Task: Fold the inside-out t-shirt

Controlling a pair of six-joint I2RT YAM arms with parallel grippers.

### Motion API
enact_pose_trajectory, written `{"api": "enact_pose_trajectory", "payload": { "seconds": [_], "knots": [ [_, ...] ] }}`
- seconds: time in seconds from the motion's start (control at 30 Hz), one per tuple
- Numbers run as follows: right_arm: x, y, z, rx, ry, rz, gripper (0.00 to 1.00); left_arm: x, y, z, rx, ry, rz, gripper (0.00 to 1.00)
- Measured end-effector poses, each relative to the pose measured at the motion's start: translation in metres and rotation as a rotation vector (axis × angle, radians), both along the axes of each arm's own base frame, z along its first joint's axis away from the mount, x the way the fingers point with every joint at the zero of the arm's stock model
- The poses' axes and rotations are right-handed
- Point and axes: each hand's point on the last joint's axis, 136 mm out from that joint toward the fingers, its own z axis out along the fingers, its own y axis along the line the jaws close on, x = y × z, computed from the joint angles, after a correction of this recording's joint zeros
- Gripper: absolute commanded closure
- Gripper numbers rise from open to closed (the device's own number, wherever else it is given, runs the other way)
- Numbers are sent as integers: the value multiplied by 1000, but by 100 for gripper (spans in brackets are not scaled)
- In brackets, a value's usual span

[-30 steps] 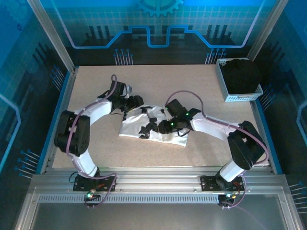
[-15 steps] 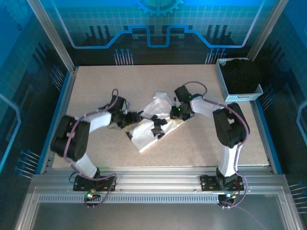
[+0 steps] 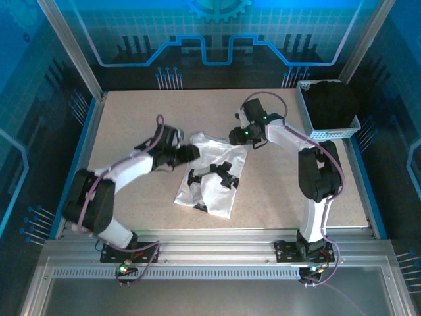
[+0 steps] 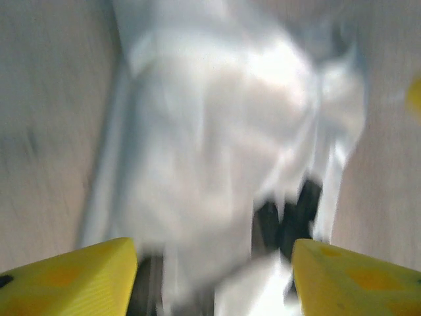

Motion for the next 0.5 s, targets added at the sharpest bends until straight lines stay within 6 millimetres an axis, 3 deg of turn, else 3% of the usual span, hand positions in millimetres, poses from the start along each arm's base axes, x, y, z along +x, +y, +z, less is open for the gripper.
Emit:
{"api": "enact_pose_trajectory", "payload": {
  "seconds": [0.07,0.13,0.27,0.37,0.5],
  "knots": [
    [-15,7,-7,6,32,13,53,38,9,-4,18,-20,24,46],
    [-34,20,-13,25,61,38,54,61,11,-15,36,-15,19,49],
    [-87,56,-28,92,147,105,57,75,3,-42,55,32,-20,60],
    [-118,75,-42,105,205,143,62,84,0,-50,70,47,-47,72],
    [-139,77,-55,90,255,153,68,106,-4,-48,80,18,-66,82]
  ]
}}
